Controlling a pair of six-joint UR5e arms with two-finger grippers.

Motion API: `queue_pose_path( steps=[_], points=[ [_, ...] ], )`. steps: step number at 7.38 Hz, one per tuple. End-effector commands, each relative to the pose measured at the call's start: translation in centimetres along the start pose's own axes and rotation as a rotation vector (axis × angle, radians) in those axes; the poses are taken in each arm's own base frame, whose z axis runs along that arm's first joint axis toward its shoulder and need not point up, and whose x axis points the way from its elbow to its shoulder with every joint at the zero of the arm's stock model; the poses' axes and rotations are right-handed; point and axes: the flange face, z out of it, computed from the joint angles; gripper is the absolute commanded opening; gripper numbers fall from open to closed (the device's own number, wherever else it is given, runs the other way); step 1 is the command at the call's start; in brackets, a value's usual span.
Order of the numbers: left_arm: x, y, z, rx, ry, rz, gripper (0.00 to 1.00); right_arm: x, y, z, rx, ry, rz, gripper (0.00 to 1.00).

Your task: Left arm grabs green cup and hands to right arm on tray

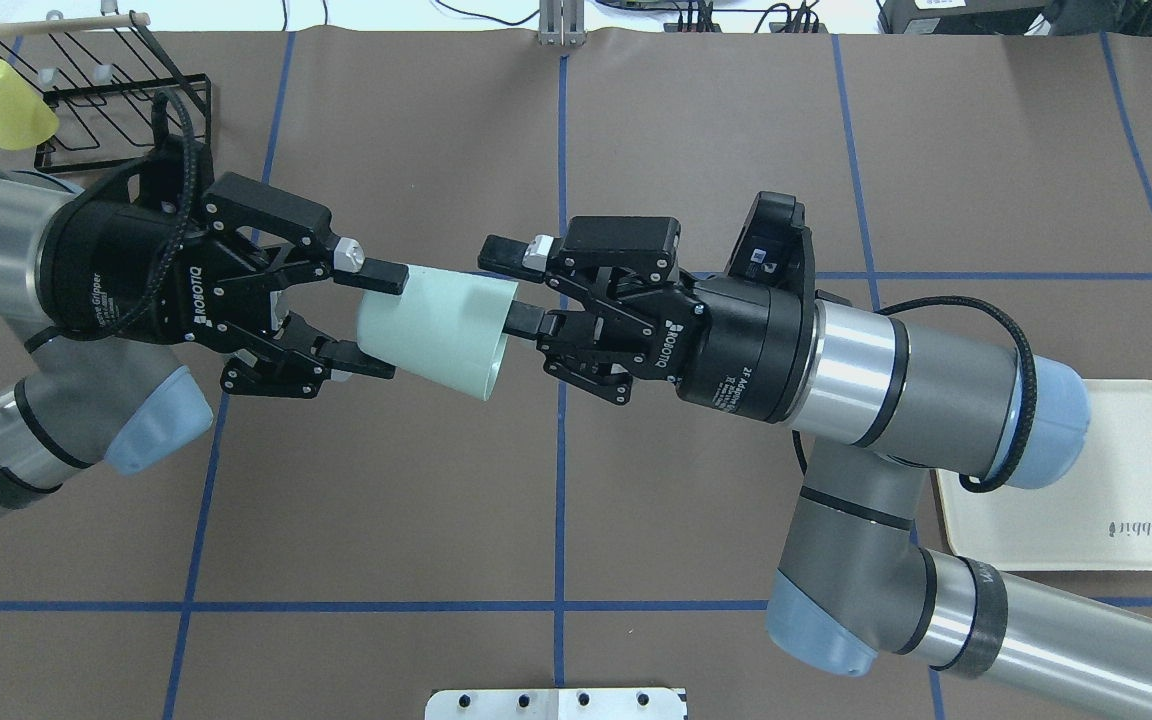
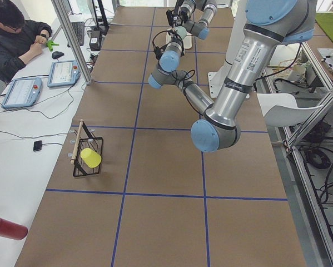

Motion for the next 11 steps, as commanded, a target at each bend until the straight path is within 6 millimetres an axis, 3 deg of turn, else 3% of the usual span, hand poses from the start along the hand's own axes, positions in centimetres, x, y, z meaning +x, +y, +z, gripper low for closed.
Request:
queue_pose_path(
  steps=[1,2,3,8,11],
  points=[
    [-0.02,0.00,0.00,0.000,-0.001,0.000,0.00,0.12,0.02,-0.06,-0.001,0.012,-0.006,0.55],
    [-0.02,0.00,0.00,0.000,-0.001,0.000,0.00,0.11,0.04,-0.12,-0.002,0.013,-0.006,0.54],
    [-0.07,-0.02,-0.04,0.001,-0.002,-0.001,0.00,0.20,0.18,-0.12,-0.016,0.022,-0.007,0.44],
    [-0.22,-0.13,-0.13,0.003,-0.004,-0.004,0.00,0.06,0.49,-0.01,-0.030,0.036,-0.034,0.42],
    [-0.23,-0.10,-0.14,0.002,-0.004,-0.003,0.00,0.02,0.51,0.05,-0.030,0.036,-0.034,0.34]
  ],
)
